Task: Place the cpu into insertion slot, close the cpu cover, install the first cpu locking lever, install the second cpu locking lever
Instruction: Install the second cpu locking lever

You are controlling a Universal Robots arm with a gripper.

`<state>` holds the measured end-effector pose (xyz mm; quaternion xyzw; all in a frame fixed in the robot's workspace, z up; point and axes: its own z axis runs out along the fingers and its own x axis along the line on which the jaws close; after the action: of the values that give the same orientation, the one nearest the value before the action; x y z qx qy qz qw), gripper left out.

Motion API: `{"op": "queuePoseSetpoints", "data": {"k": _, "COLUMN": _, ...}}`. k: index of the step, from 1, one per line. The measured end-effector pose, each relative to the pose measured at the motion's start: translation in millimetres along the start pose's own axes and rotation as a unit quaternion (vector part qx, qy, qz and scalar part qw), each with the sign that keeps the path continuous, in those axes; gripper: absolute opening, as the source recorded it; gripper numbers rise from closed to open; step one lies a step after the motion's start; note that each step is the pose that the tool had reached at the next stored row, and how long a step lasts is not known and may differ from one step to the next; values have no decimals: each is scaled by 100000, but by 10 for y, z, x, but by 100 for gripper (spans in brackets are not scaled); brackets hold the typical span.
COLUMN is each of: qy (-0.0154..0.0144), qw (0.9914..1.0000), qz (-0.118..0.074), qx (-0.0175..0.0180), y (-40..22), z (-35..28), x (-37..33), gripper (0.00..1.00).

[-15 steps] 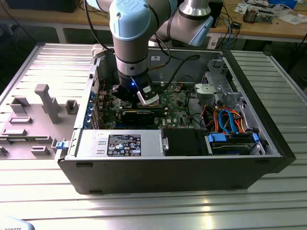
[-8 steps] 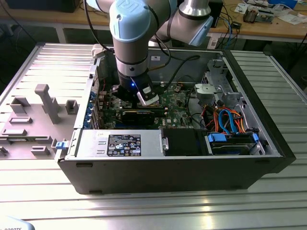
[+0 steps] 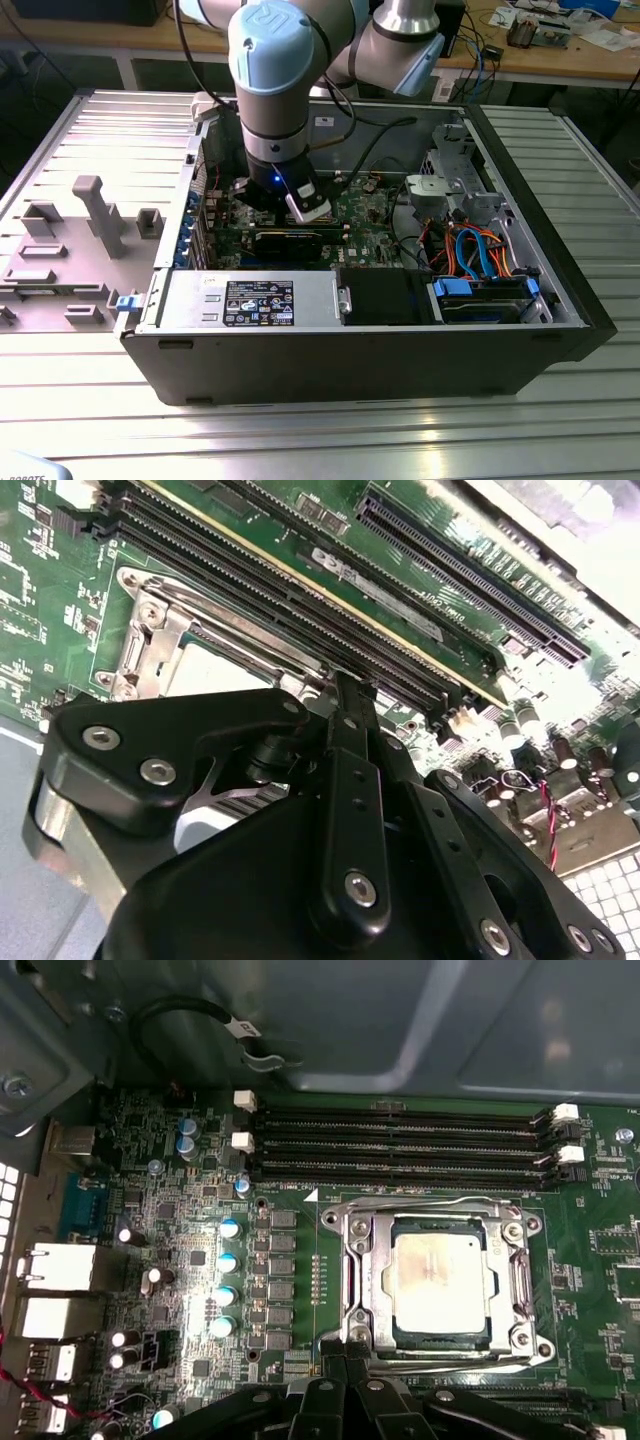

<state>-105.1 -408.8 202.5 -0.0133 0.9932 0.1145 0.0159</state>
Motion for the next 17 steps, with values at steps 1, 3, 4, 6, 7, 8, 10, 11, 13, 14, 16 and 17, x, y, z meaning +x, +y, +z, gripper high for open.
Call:
{"op": "queuePoseSetpoints", "data": {"k": 1, "qy": -1, "qw": 100000, "qz": 7, "qx": -120, "y": -1, "z": 5, "x": 0, "gripper": 11}}
{"op": "queuePoseSetpoints", "data": {"k": 3, "qy": -37, "qw": 99999, "qz": 8, "qx": -479, "y": -5, "z": 21, "x": 1, "gripper": 11}}
{"op": "queuePoseSetpoints", "data": {"k": 4, "qy": -67, "qw": 99998, "qz": 7, "qx": -603, "y": -6, "z": 28, "x": 1, "gripper": 11}}
{"op": "queuePoseSetpoints", "data": {"k": 6, "qy": -69, "qw": 99997, "qz": 12, "qx": -753, "y": -9, "z": 36, "x": 1, "gripper": 11}}
{"op": "queuePoseSetpoints", "data": {"k": 7, "qy": -56, "qw": 99997, "qz": 16, "qx": -755, "y": -9, "z": 37, "x": 2, "gripper": 11}}
{"op": "queuePoseSetpoints", "data": {"k": 8, "qy": -58, "qw": 99997, "qz": 5, "qx": -753, "y": -9, "z": 38, "x": 3, "gripper": 11}}
{"op": "queuePoseSetpoints", "data": {"k": 10, "qy": -54, "qw": 99997, "qz": 11, "qx": -710, "y": -9, "z": 38, "x": 8, "gripper": 11}}
{"op": "queuePoseSetpoints", "data": {"k": 11, "qy": -55, "qw": 99998, "qz": 11, "qx": -658, "y": -9, "z": 37, "x": 11, "gripper": 11}}
{"op": "queuePoseSetpoints", "data": {"k": 13, "qy": -57, "qw": 99998, "qz": 11, "qx": -601, "y": -8, "z": 37, "x": 19, "gripper": 11}}
{"op": "queuePoseSetpoints", "data": {"k": 14, "qy": -53, "qw": 99999, "qz": 9, "qx": -514, "y": -8, "z": 37, "x": 21, "gripper": 11}}
{"op": "queuePoseSetpoints", "data": {"k": 16, "qy": -42, "qw": 100000, "qz": -3, "qx": -204, "y": -9, "z": 36, "x": 27, "gripper": 11}}
{"op": "queuePoseSetpoints", "data": {"k": 17, "qy": -40, "qw": 100000, "qz": -6, "qx": -112, "y": -8, "z": 37, "x": 29, "gripper": 11}}
